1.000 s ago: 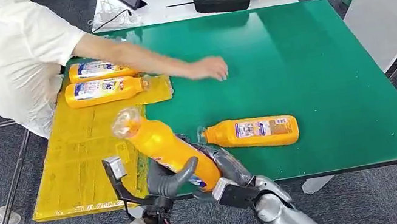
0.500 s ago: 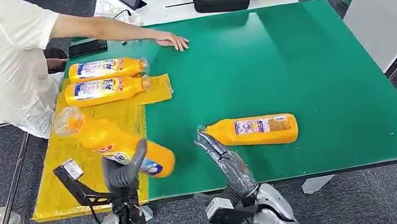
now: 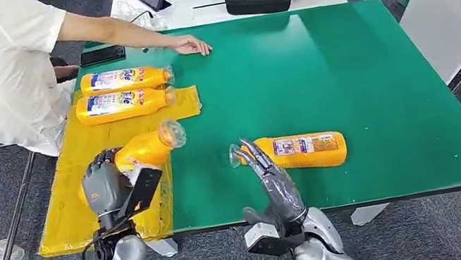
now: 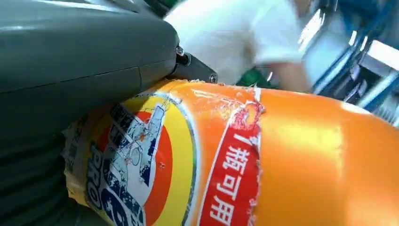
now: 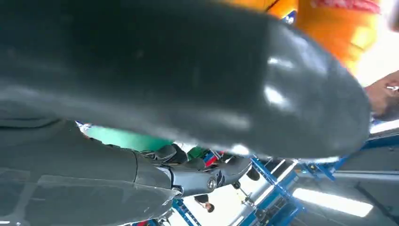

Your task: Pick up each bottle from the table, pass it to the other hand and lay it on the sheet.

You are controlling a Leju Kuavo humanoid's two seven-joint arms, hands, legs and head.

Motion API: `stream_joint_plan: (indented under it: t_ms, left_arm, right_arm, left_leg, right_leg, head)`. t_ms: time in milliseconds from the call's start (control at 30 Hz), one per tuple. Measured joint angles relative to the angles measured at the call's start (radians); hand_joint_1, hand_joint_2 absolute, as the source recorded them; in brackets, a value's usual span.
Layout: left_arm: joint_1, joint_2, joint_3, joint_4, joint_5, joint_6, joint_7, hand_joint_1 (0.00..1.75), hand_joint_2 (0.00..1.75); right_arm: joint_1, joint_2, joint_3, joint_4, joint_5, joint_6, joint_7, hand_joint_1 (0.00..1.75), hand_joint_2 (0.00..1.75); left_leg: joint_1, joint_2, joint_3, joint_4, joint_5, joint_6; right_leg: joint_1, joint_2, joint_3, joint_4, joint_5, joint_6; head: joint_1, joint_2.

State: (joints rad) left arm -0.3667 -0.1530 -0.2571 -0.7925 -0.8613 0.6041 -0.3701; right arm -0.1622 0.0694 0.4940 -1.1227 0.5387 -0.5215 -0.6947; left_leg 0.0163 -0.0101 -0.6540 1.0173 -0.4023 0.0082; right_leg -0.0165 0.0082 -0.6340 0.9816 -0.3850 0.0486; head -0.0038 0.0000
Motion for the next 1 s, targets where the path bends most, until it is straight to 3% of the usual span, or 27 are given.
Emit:
stream_joint_plan:
  t_ms: [267,600,633,667,700,1000]
  left_arm:
    - [-0.1,0.062,-0.011,0.166,-0.051,-0.169,0.062,1.75,1.75]
    - [-0.156,0.082,-0.022,0.236,-0.05,-0.246,0.068,1.75,1.75]
    - [-0.165,0.084,-0.025,0.243,-0.037,-0.287,0.064,1.57,1.75]
    - [-0.181,0.092,-0.025,0.251,-0.008,-0.358,0.05,0.94,1.75]
    - [-0.199,0.101,-0.025,0.259,0.014,-0.426,0.036,0.0,1.75]
    - [-0.263,0.147,-0.059,0.311,-0.017,-0.577,0.007,0.0,1.75]
  right_arm:
    - [-0.006,0.005,-0.01,-0.008,-0.046,0.014,-0.003,0.0,0.0]
    - [-0.011,0.006,-0.007,-0.01,-0.068,0.013,-0.003,0.0,0.0]
    - [-0.012,0.006,-0.005,-0.01,-0.078,0.013,-0.003,0.0,0.0]
    - [-0.013,0.005,-0.001,-0.01,-0.094,0.013,-0.003,0.0,0.0]
    - [-0.013,0.005,0.003,-0.01,-0.109,0.012,-0.003,0.0,0.0]
    - [-0.014,-0.01,0.052,-0.01,-0.213,-0.011,-0.003,0.0,0.0]
  left_leg:
    - [0.001,0.001,0.0,0.0,0.0,0.0]
    - [0.0,0.0,0.0,0.0,0.0,-0.001]
    - [0.0,0.0,0.0,0.0,0.0,-0.001]
    - [0.0,0.0,0.001,0.0,0.0,-0.001]
    - [0.0,-0.001,0.002,0.0,0.0,-0.001]
    - [0.001,0.0,0.006,0.0,0.001,-0.002]
  right_leg:
    - [0.0,0.0,0.0,0.0,0.0,0.0]
    - [0.0,0.0,0.0,0.0,0.0,0.0]
    - [0.0,0.0,0.0,0.0,0.0,0.0]
    - [0.0,0.0,0.001,0.0,0.0,0.0]
    - [0.0,-0.001,0.003,0.001,0.0,-0.001]
    - [0.0,-0.001,0.006,0.001,0.0,-0.002]
  head:
    - [0.0,0.0]
    - [0.0,0.0]
    - [0.0,0.0]
    - [0.0,0.0]
    - [0.0,0.0]
    - [0.0,0.0]
